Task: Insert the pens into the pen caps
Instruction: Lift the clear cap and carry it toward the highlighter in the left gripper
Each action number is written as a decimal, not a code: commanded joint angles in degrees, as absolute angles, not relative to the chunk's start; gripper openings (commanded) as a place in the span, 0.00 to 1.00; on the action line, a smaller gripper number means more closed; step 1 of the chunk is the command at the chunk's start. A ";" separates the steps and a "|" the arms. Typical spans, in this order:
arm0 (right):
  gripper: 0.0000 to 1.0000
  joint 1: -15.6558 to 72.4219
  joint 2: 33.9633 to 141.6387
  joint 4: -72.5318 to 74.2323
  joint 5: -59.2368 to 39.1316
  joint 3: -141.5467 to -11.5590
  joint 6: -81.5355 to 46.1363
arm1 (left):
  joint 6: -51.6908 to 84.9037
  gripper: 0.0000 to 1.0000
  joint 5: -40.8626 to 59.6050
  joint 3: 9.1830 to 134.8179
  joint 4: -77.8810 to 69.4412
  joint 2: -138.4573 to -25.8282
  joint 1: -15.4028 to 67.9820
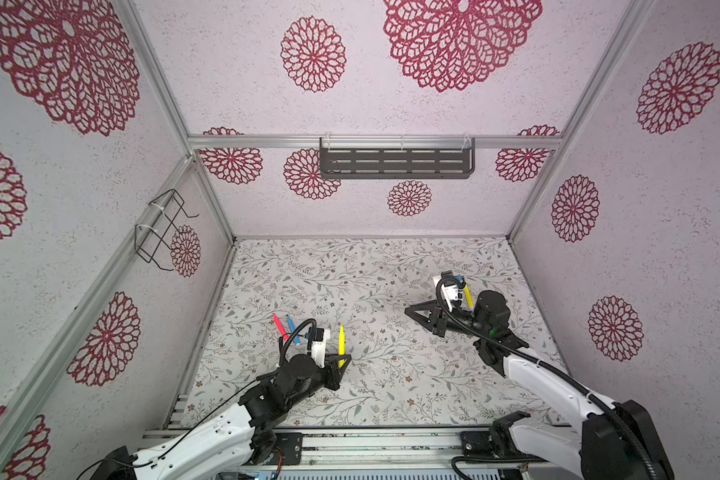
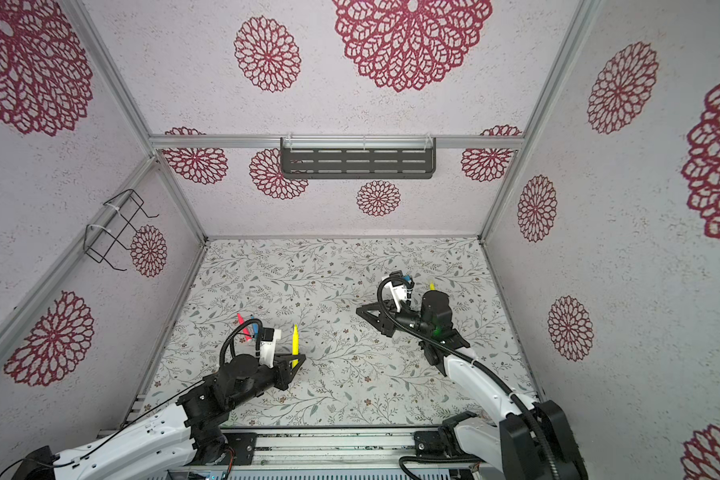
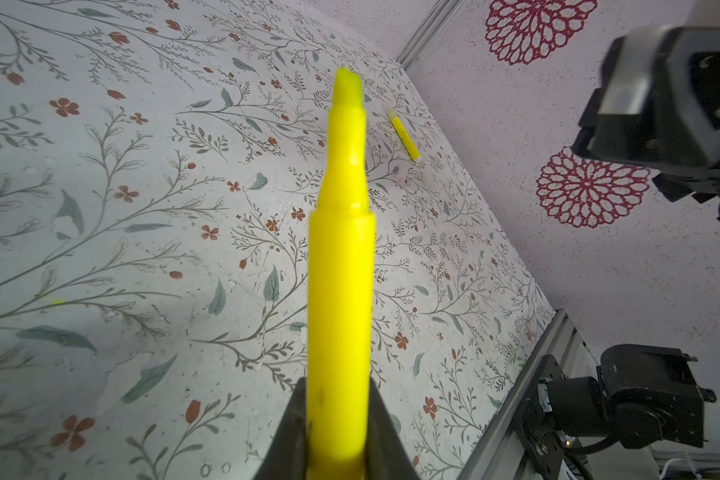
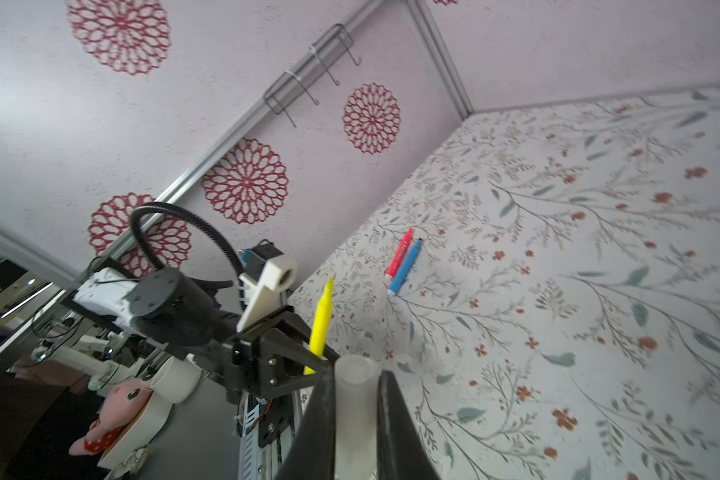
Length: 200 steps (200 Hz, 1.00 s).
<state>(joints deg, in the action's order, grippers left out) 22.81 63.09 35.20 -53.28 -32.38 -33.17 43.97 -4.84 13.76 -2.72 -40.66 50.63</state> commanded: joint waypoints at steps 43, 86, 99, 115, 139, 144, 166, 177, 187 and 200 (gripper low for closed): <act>0.01 25.31 57.87 44.71 -61.83 -33.00 -36.17 | 43.86 0.00 -4.38 14.39 -5.55 -41.31 51.25; 0.00 25.39 56.13 40.95 -62.22 -33.62 -34.48 | 43.94 0.00 -4.42 14.33 -5.37 -41.30 51.31; 0.00 25.35 55.69 38.28 -61.81 -33.99 -33.04 | 44.11 0.00 -4.37 14.28 -5.39 -41.27 51.29; 0.00 25.37 55.10 36.22 -61.70 -34.15 -31.87 | 44.01 0.00 -4.47 14.31 -5.43 -41.26 51.31; 0.00 25.31 53.72 25.58 -57.45 -36.03 -26.52 | 43.90 0.00 -4.50 14.32 -5.41 -41.29 51.24; 0.00 25.31 53.42 19.80 -54.69 -37.40 -23.61 | 43.96 0.00 -4.56 14.28 -5.37 -41.24 51.27; 0.00 25.21 53.91 -3.64 -37.11 -43.67 -13.14 | 43.95 0.00 -4.70 14.16 -5.36 -41.18 51.24; 0.00 24.89 54.69 -12.10 -27.62 -46.30 -11.24 | 43.92 0.00 -4.59 14.23 -5.11 -41.06 51.30; 0.00 24.28 55.01 -16.54 -21.88 -47.49 -10.56 | 43.89 0.00 -4.59 14.15 -4.83 -40.82 51.32; 0.00 23.44 54.91 -20.16 -15.29 -48.07 -11.01 | 43.86 0.00 -4.90 13.85 -4.74 -40.29 51.25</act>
